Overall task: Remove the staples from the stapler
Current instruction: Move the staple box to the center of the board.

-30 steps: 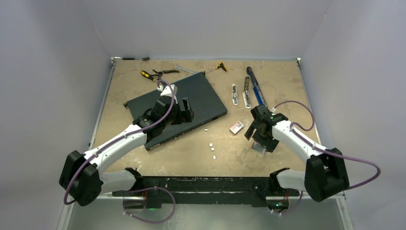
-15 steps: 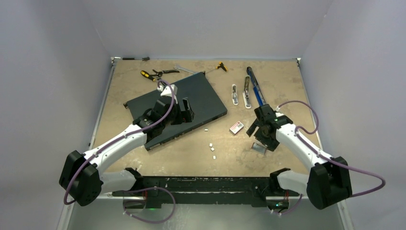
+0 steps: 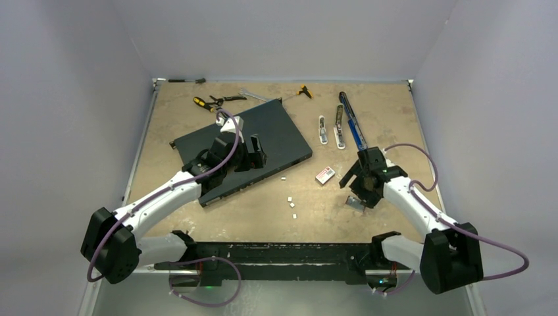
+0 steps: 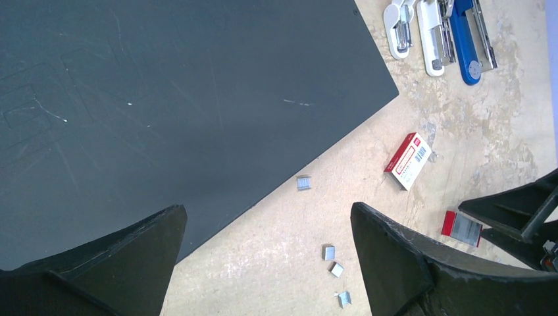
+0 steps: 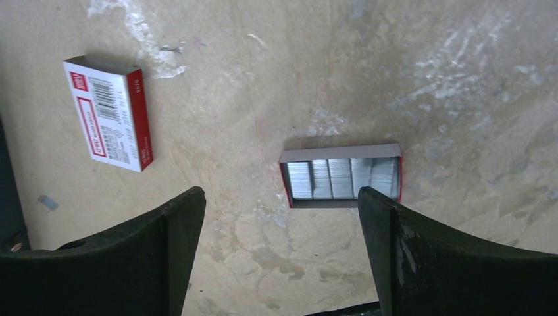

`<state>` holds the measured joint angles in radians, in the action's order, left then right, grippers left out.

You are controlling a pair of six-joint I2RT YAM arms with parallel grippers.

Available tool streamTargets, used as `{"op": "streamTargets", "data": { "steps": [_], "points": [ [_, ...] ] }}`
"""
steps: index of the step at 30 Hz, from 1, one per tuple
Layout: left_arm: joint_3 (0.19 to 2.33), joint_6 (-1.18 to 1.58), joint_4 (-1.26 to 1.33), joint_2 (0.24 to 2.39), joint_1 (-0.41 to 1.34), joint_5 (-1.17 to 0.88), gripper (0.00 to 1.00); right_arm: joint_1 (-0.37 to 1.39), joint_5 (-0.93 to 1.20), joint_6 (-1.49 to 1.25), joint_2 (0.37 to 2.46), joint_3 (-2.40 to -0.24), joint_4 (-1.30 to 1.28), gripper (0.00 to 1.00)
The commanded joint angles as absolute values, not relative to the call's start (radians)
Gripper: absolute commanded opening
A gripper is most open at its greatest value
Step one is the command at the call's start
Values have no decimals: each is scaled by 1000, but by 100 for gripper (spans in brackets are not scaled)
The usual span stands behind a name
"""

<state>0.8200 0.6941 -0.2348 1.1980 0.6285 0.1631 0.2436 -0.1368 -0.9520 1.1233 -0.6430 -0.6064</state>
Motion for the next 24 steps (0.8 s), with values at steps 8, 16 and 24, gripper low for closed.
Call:
{"op": "streamTargets", "data": {
  "steps": [8,16,24],
  "points": [
    [832,685,-223,1179,621,156,93,266,-87,-851,1172,-643,-512,87],
    [832,686,-221,1190,621,150,93,339,-129,-855,1267,-680,-479,87],
    [833,684,-225,1185,621,161,93,366,-143,-850,1316,-710,-471,87]
  ]
}}
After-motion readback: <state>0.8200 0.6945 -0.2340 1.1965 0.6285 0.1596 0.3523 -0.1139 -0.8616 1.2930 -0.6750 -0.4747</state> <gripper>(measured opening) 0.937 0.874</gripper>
